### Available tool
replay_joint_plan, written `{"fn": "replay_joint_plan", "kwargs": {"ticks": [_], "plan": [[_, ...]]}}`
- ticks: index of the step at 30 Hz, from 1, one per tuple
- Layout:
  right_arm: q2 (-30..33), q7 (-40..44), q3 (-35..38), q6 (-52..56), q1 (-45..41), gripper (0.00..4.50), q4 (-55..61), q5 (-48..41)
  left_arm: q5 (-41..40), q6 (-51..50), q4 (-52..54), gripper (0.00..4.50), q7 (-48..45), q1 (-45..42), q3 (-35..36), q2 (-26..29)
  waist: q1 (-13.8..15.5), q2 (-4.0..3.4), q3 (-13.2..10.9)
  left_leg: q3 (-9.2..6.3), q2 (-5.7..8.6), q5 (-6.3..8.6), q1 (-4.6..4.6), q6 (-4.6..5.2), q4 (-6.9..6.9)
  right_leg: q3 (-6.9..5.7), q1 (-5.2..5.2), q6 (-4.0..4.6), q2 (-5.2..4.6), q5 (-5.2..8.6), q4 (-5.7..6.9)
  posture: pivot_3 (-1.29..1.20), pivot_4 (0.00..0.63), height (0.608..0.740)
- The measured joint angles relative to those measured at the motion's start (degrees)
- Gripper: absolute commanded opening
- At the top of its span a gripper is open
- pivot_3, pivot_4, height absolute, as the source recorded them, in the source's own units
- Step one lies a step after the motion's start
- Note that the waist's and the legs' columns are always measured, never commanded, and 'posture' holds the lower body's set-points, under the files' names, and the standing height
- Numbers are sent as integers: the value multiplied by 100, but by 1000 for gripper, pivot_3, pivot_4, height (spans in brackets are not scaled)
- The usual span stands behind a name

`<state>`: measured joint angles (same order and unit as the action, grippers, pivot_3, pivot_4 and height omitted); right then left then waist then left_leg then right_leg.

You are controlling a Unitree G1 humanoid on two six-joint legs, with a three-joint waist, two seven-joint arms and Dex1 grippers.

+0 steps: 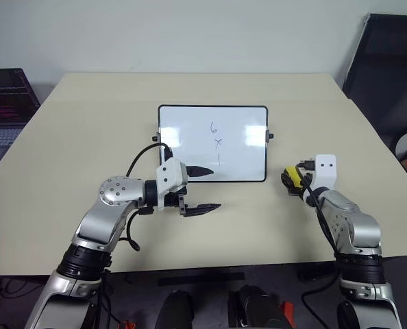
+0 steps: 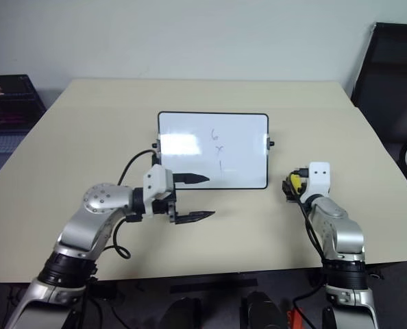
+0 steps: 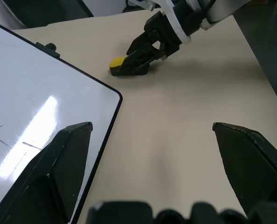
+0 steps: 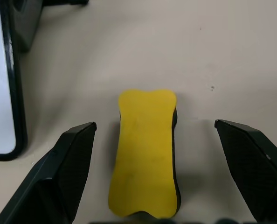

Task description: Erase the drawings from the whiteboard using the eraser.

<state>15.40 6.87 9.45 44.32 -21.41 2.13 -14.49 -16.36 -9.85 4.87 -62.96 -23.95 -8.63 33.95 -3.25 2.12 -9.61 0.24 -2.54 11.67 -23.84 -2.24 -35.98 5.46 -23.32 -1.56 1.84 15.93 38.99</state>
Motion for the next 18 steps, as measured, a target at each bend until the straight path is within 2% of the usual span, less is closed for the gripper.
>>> {"fn": "replay_joint_plan", "kwargs": {"ticks": [3,6,13,14,18], "plan": [[0,20,-3,-20,-15,4455,-59,21,2,0,0,4500,24,-3,0,0,0,0,0,1,0,0,0,0,0,0,0,0,0,0,0,0,150,740],[-11,22,-4,-22,-59,3855,-129,41,2,-1,0,4500,50,-4,0,0,0,-1,0,0,-1,0,0,0,0,0,0,0,0,0,0,0,150,740],[-25,18,-58,-30,-114,1333,-223,142,-1,-72,13,4500,116,-1,0,10,0,-1,0,0,-1,0,0,0,0,0,0,0,0,0,0,0,150,740],[-25,23,-62,-35,-115,1213,-223,163,-1,-98,25,4500,135,4,2,11,0,-1,0,0,0,0,0,0,0,0,0,0,0,0,0,0,150,740],[-47,20,-64,-65,-111,1211,-220,204,8,-340,146,4500,450,125,77,12,-1,-1,0,-1,-2,0,0,0,0,1,0,0,0,0,0,0,150,740]]}}
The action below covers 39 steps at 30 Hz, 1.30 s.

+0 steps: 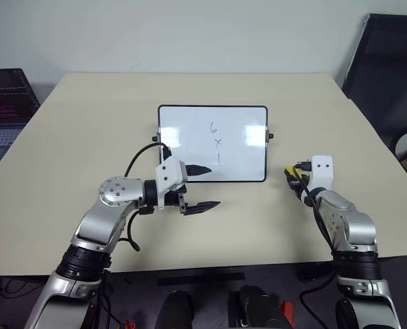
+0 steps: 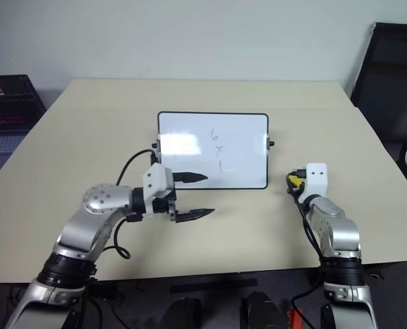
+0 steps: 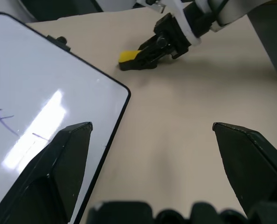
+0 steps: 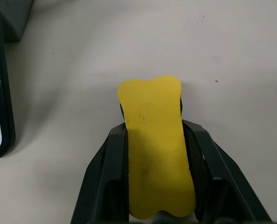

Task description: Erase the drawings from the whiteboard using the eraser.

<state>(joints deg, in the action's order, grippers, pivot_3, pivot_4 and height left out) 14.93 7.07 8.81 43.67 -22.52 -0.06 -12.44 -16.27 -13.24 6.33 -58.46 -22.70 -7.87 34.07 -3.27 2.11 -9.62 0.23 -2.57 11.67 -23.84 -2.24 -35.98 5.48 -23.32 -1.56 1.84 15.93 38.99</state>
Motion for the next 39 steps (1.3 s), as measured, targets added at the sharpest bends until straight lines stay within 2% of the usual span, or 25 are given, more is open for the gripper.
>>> {"fn": "replay_joint_plan", "kwargs": {"ticks": [8,12,15,20,25,31,32,39], "plan": [[292,269,-235,-231,686,1211,1030,133,204,-934,308,4500,1323,350,390,-97,3,-1,-3,0,-3,0,-4,0,0,1,-2,-2,-4,0,-1,0,150,740],[367,540,-352,-268,1111,1211,1938,22,224,-1410,512,4500,2029,392,693,-287,1,-2,-3,-5,-4,0,-2,0,0,1,-2,-2,-3,0,2,0,150,740],[527,817,-506,-64,1047,1211,2559,-186,307,-1810,552,4500,2464,382,831,-289,-24,-2,-3,-2,-3,0,2,0,-2,-1,0,-3,-1,0,4,0,150,740],[831,1160,-1296,-63,277,1210,2614,11,438,-2117,620,4500,2814,244,817,-292,-3,0,-5,-2,1,0,1,0,-4,-3,0,-6,-1,-3,2,0,150,740],[560,1240,-1802,-212,-813,1210,1888,240,547,-2237,489,4500,3048,-78,832,-292,-3,1,-5,1,3,0,0,0,-3,-3,-1,-6,-1,-3,0,0,150,740],[49,1509,-2379,-885,-2382,1210,-133,723,635,-2303,277,4500,3035,-338,798,-270,-3,3,-8,1,1,0,-5,0,0,-6,-9,0,-1,-6,0,0,150,740],[4,1568,-2410,-996,-2523,1210,-370,758,643,-2310,276,4500,3026,-396,773,-267,1,3,-8,1,1,0,-8,0,1,-7,-9,22,-2,-19,-1,0,150,740],[-288,1867,-2589,-1950,-3488,1210,-2390,1239,637,-2598,334,4500,2968,-516,677,-254,7,4,-9,1,0,1,-13,-1,1,-9,-13,24,-11,-21,-1,0,150,740]]}}
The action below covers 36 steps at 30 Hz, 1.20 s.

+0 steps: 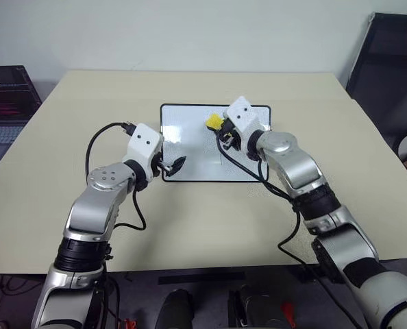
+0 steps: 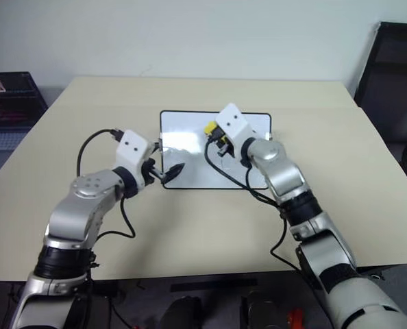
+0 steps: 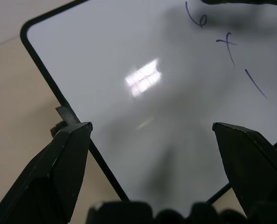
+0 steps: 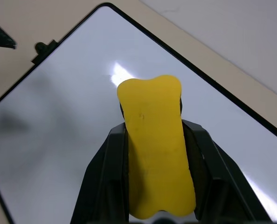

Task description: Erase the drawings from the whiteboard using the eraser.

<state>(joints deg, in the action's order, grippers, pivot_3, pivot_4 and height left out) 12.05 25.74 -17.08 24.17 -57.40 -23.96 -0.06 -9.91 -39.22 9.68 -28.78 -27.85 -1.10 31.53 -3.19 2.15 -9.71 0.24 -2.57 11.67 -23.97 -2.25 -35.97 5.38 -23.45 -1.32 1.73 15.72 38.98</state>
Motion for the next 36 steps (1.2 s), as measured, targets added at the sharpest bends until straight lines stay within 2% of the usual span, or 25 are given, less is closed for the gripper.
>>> {"fn": "replay_joint_plan", "kwargs": {"ticks": [4,9,16,25,33,36], "plan": [[-181,-119,3,-597,-381,1210,-1022,312,-24,-37,126,4500,-102,-31,-33,10,-10,-1,0,0,-1,0,1,0,1,0,-2,1,1,0,3,0,150,740],[-208,-99,-2,-1120,-514,1209,-1679,596,-21,-35,126,4500,-220,-95,-71,98,-11,-1,0,2,0,1,1,-1,2,3,-2,1,0,0,2,0,150,740],[-93,520,-376,-1262,-480,1202,-1604,1038,-19,10,107,4500,-316,-103,-71,147,-12,-1,0,0,0,0,6,-1,-1,2,0,1,1,0,9,0,150,740],[-45,-50,-319,-1639,-729,1197,-2002,1354,-19,73,108,4500,-335,-98,-81,139,-9,-1,0,-1,0,0,6,-2,-3,1,1,0,1,-2,10,0,150,740],[141,670,-573,-1628,-452,1196,-1573,1572,-18,137,107,4500,-388,-93,-90,131,-10,-1,0,-1,0,0,9,-2,-4,1,4,0,1,-2,11,0,150,740],[133,654,-615,-1621,-435,1196,-1515,1679,-16,204,107,4500,-426,-93,-97,97,-10,-1,0,-1,0,0,10,-2,-5,1,4,0,1,-3,12,0,150,740]]}}
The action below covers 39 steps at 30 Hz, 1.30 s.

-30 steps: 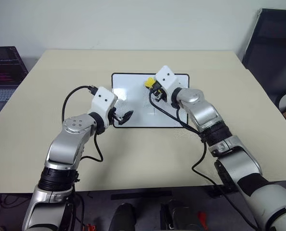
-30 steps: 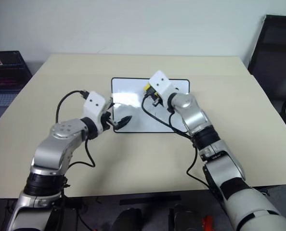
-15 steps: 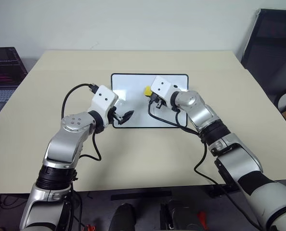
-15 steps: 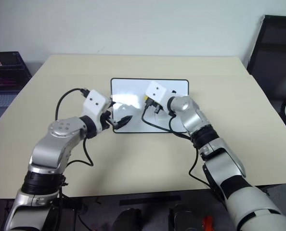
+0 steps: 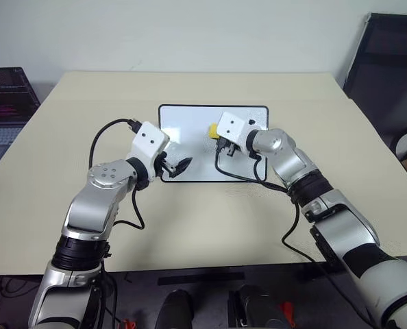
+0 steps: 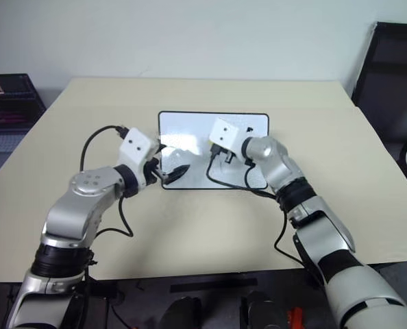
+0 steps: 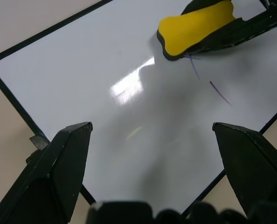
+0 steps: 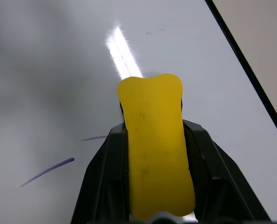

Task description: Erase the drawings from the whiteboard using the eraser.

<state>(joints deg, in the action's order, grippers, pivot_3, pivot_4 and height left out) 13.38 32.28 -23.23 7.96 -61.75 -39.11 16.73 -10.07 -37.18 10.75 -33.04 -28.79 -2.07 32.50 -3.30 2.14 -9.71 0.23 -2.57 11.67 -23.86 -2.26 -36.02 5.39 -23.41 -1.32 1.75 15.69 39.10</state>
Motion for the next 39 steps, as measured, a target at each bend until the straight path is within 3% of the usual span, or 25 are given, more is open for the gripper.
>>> {"fn": "replay_joint_plan", "kwargs": {"ticks": [7,17,21,27,31,39], "plan": [[68,-495,120,-87,-194,1195,-273,57,7,7,1,4500,-9,0,-33,-21,9,0,0,-1,1,0,0,0,-3,0,2,-2,0,-2,-2,0,150,740],[151,145,64,93,47,1195,135,57,6,5,2,4500,-4,8,-43,-44,1,0,0,-1,0,0,1,0,-3,0,4,-2,0,-2,-2,0,150,740],[20,-187,88,56,10,1195,20,63,5,4,3,4500,-3,9,-44,-81,-16,0,0,1,-1,0,4,0,-3,2,4,-1,1,-3,-1,0,150,740],[-25,-497,719,240,-96,1195,-105,-300,2,4,21,4500,26,135,-42,-91,-2,0,-2,-1,-1,0,-3,0,-1,0,3,-1,-1,-3,-7,0,150,740],[-38,-129,1253,905,296,1194,803,-980,-30,10,19,4500,87,166,44,-120,6,-1,-3,-8,-1,1,-12,0,3,-1,-2,0,-1,-3,-8,0,150,740],[281,228,1992,2494,1978,1194,3965,-2132,-265,306,-145,4500,-5,564,572,-64,19,-2,-4,-7,-1,3,-15,-3,7,-2,-5,0,-3,-2,-12,0,150,740]]}}
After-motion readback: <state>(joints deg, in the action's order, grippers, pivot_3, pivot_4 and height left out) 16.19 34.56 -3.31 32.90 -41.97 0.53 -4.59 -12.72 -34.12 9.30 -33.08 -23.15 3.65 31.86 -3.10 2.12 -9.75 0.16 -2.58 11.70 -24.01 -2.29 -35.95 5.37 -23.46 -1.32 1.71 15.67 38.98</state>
